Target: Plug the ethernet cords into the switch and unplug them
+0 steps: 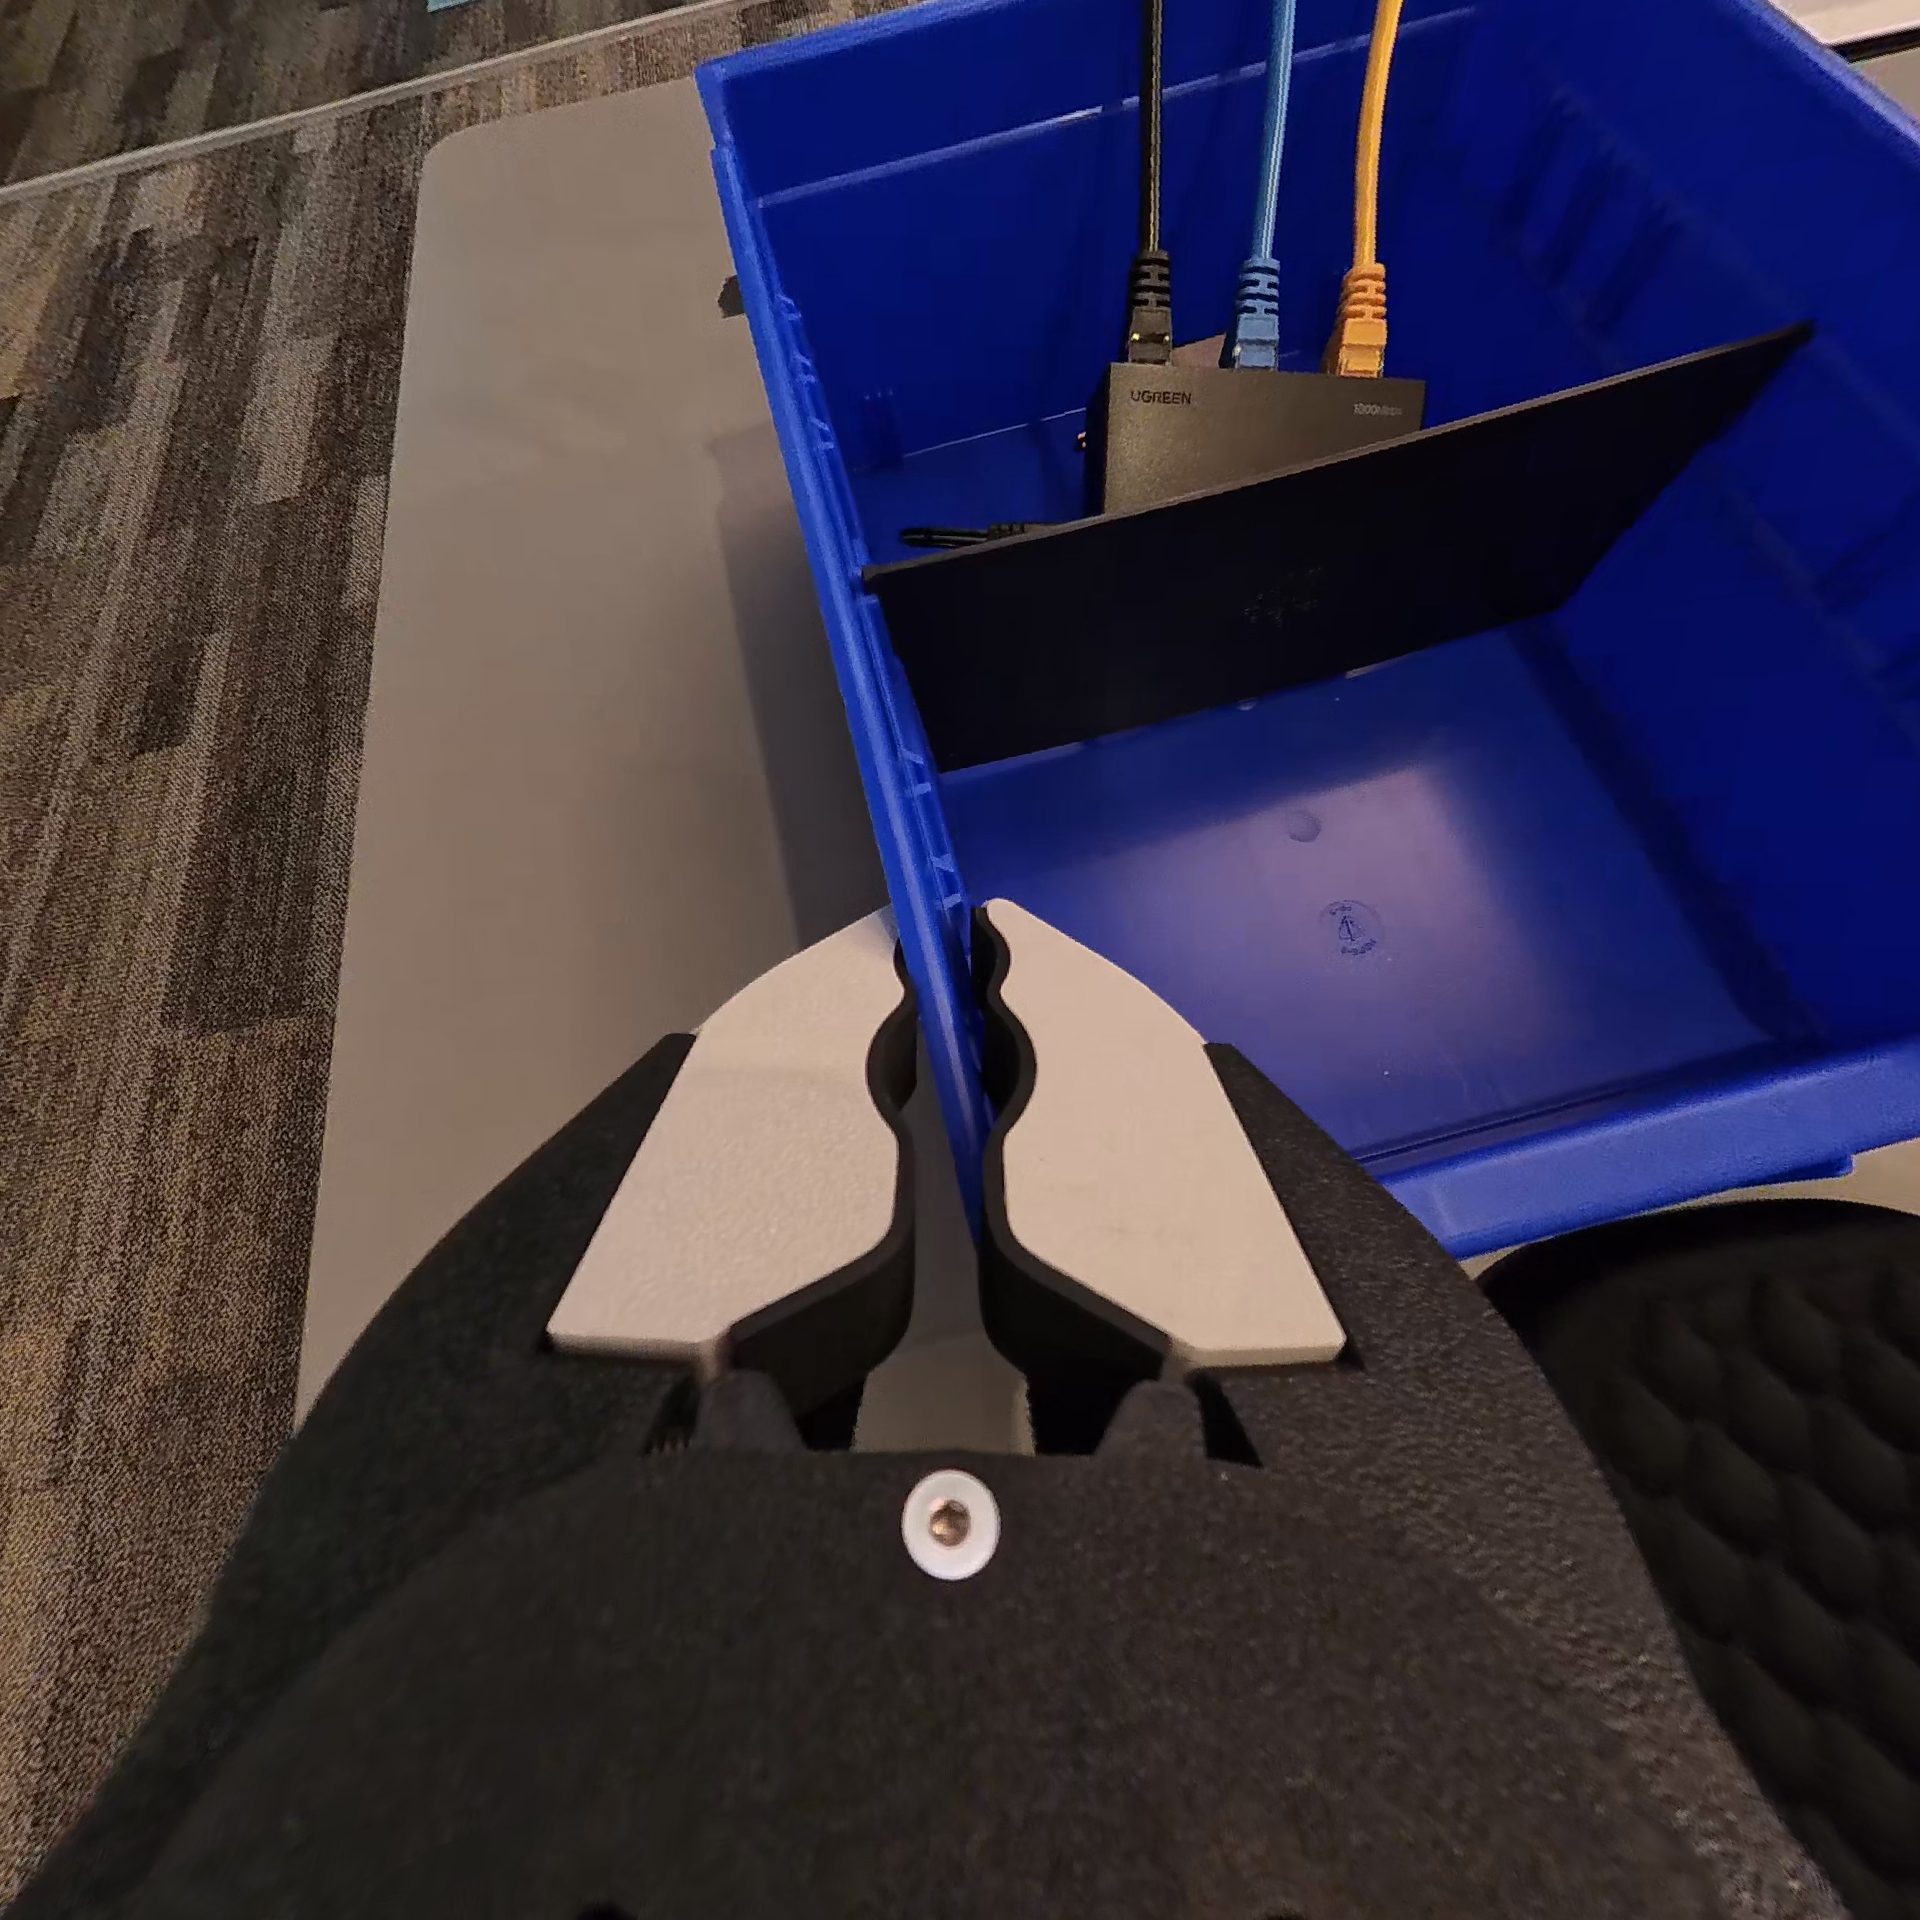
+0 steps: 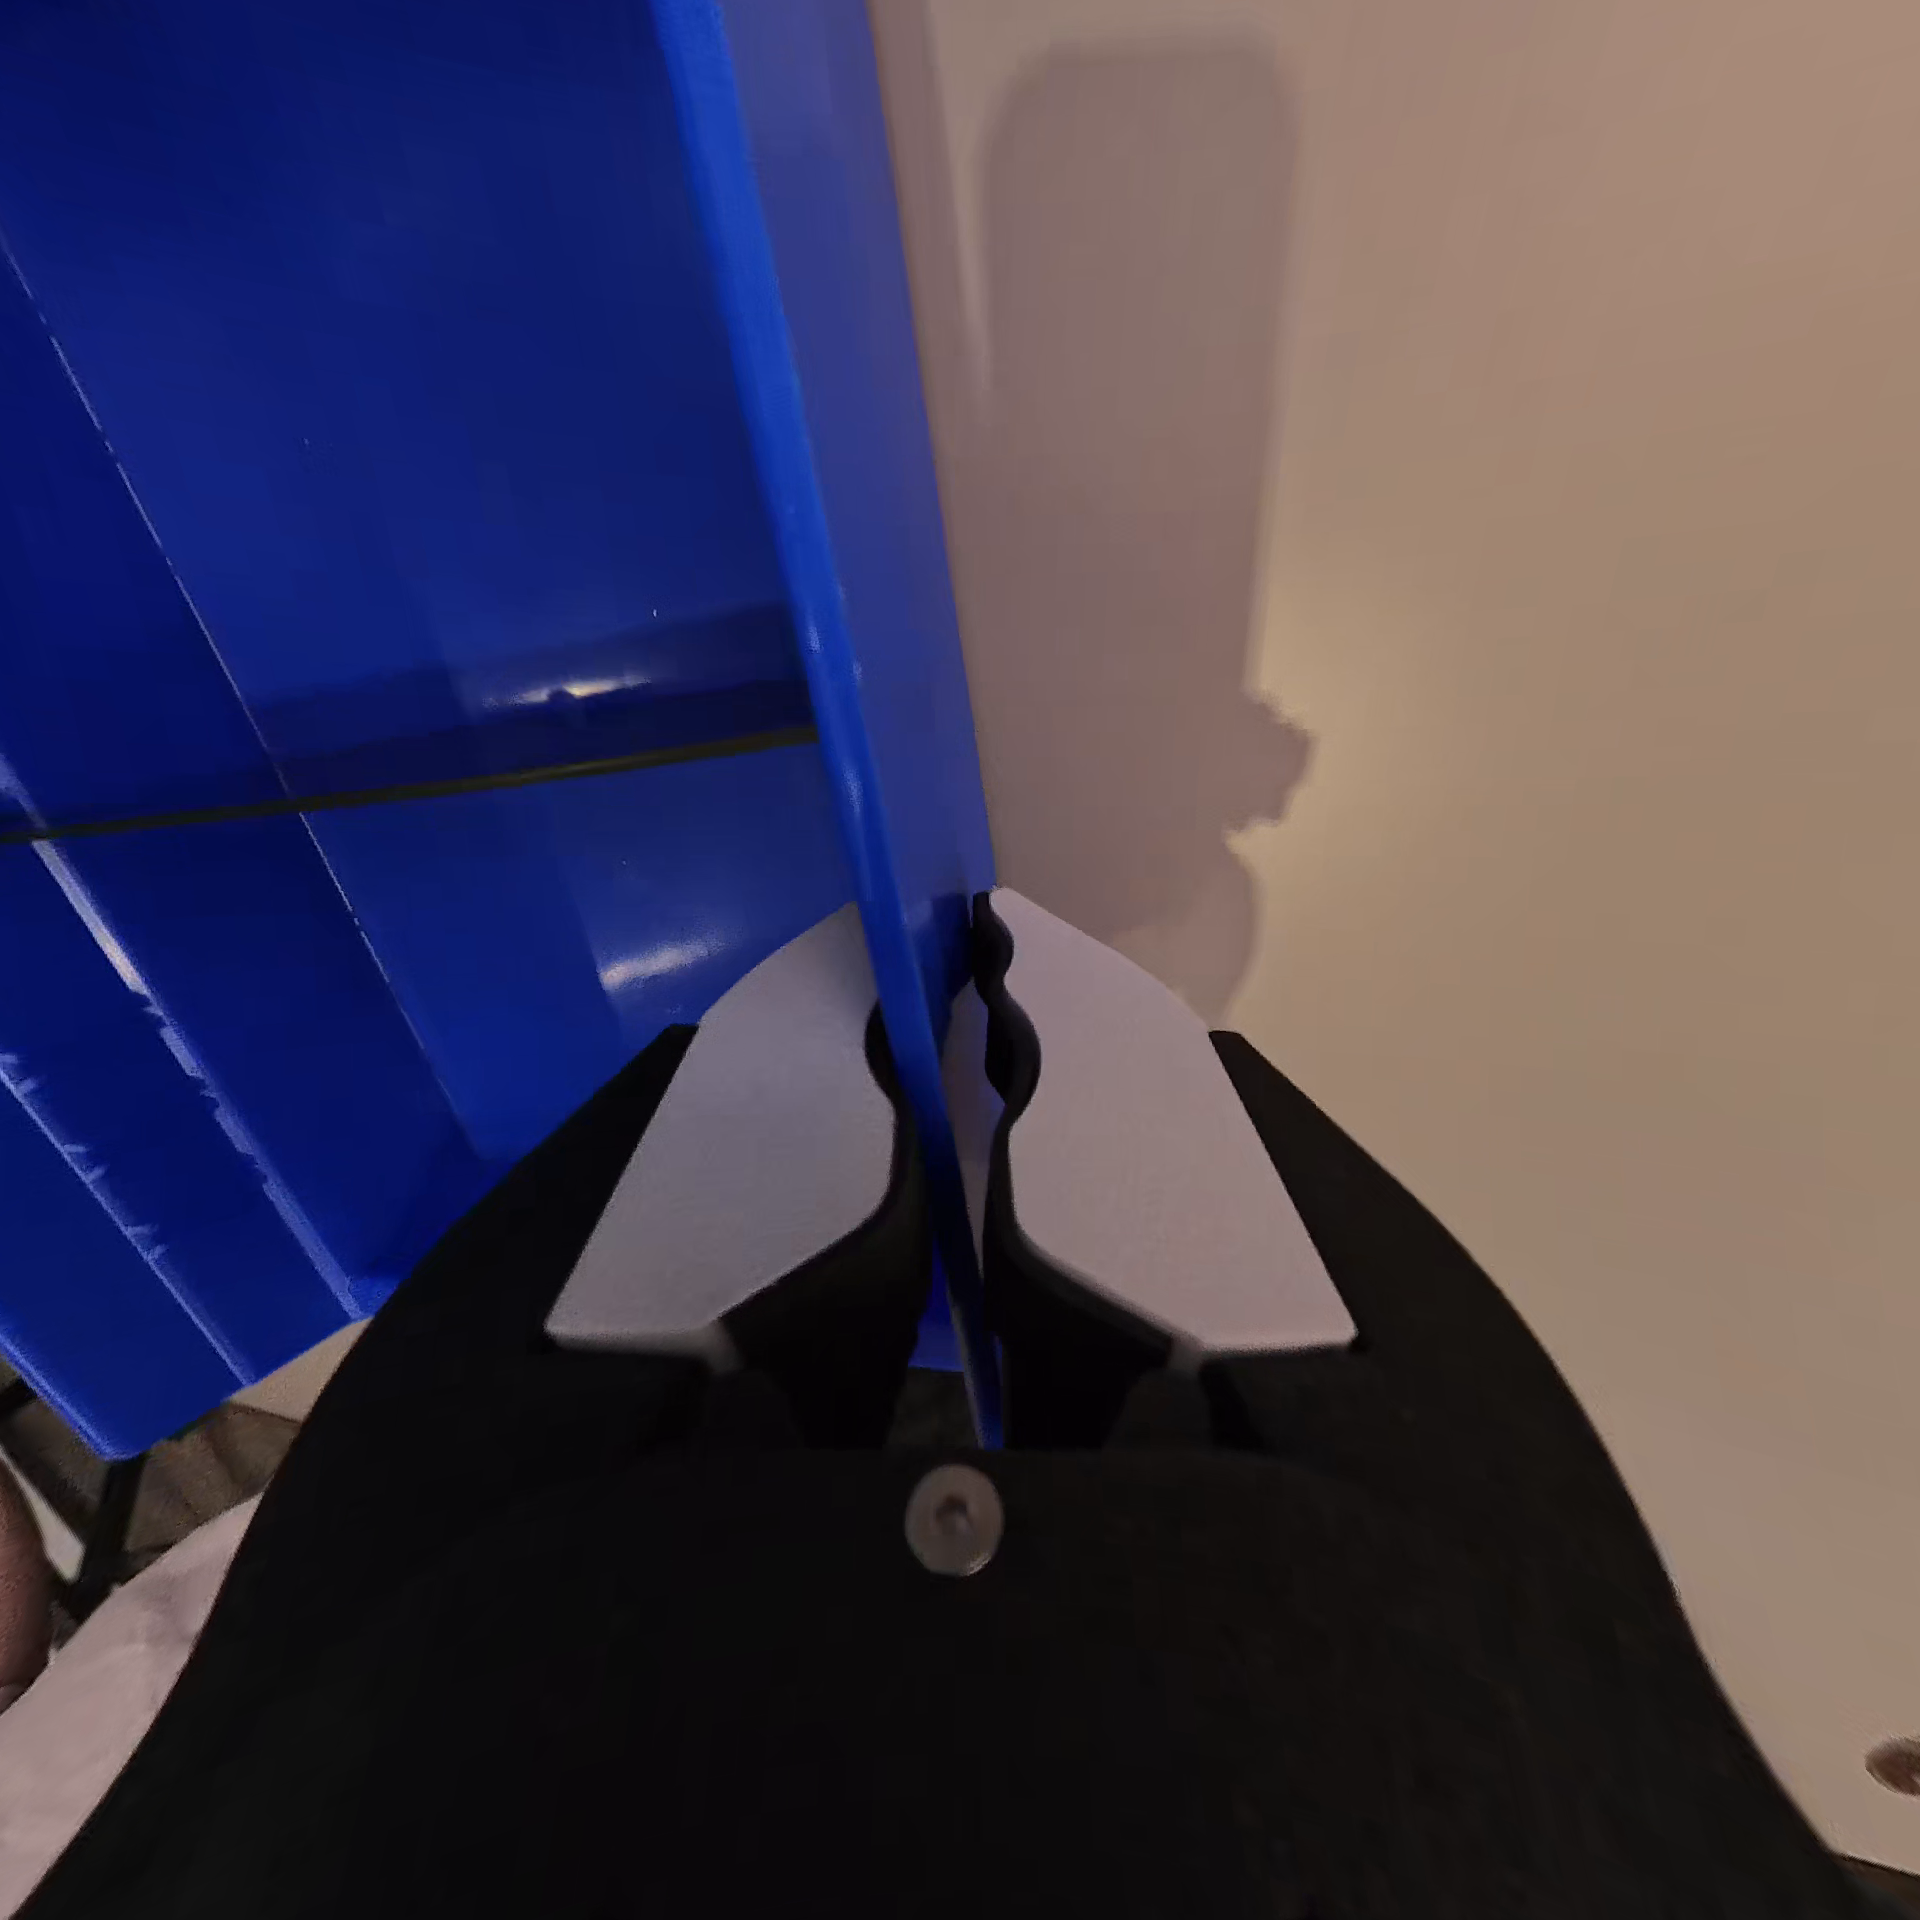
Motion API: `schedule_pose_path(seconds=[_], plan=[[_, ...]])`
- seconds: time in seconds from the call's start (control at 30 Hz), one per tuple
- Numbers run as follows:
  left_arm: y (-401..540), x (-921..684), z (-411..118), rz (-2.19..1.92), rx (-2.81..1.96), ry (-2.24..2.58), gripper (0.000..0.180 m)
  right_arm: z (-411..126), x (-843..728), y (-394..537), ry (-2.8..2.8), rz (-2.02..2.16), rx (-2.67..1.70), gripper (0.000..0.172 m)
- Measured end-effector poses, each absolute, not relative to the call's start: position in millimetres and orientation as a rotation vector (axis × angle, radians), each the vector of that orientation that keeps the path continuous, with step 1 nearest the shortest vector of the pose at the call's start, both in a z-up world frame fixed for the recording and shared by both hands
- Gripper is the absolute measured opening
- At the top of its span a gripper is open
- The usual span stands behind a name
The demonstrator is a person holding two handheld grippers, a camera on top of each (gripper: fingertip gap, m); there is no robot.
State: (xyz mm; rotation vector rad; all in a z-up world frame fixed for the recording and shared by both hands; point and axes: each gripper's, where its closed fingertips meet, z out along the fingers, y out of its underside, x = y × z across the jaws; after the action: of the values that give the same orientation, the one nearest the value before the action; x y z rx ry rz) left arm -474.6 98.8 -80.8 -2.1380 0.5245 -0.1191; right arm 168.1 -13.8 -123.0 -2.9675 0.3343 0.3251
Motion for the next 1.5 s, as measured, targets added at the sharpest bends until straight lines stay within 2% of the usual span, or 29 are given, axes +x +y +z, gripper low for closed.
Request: schedule_pose_path(seconds=[0.43,1.5], plan=[[103.0,-465.1,-80.3,-0.143,-2.106,0.529,0.006,-124.2,295.4,-59.2,0.595,0.276,-2.888,0.005],[101.7,-457.4,-80.7,-0.200,-2.069,0.570,0.007,-123.8,309.3,-60.8,0.425,0.318,-2.837,0.008]])
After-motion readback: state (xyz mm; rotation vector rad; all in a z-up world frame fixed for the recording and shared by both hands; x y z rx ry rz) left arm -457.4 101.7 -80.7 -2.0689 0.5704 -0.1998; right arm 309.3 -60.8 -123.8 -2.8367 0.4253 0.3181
